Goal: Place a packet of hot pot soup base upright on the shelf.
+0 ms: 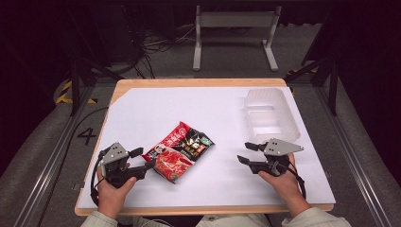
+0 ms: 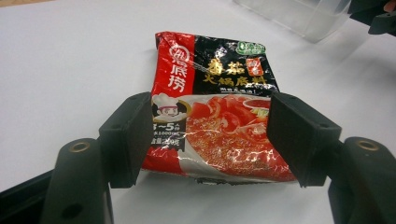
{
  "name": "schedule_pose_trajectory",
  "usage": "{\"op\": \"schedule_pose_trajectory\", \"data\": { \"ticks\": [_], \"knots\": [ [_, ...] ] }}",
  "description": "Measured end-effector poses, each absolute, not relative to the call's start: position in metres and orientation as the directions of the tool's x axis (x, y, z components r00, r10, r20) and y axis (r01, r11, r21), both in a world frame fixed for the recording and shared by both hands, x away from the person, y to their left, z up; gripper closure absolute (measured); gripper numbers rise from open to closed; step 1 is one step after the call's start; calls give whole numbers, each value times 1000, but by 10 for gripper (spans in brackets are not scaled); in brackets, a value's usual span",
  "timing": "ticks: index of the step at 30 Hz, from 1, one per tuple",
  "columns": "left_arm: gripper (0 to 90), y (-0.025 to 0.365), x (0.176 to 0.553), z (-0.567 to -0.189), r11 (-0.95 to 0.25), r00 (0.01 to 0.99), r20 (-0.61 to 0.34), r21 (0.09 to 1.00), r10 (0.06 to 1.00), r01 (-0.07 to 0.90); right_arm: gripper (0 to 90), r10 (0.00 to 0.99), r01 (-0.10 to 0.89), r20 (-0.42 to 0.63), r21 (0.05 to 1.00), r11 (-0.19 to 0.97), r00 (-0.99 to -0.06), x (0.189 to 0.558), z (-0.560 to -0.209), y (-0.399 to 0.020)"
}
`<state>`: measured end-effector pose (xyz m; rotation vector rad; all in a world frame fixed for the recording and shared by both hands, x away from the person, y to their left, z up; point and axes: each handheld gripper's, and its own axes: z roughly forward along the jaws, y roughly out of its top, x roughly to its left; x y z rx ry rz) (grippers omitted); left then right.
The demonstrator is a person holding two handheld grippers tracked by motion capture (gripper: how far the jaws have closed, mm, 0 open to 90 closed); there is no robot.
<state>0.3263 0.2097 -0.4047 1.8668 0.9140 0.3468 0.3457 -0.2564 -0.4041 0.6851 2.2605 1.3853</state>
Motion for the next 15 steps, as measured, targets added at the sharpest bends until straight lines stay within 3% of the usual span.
{"op": "schedule_pose_trajectory", "data": {
  "ticks": [11,15],
  "knots": [
    [300,205,331,-396,-214,662,-180,858,727,468,423,579,199,-66,902,382,-812,344,-406,-255],
    [240,202,338,-388,-217,670,-187,855,718,471,405,571,196,-69,900,389,-818,344,-408,-252]
  ]
}}
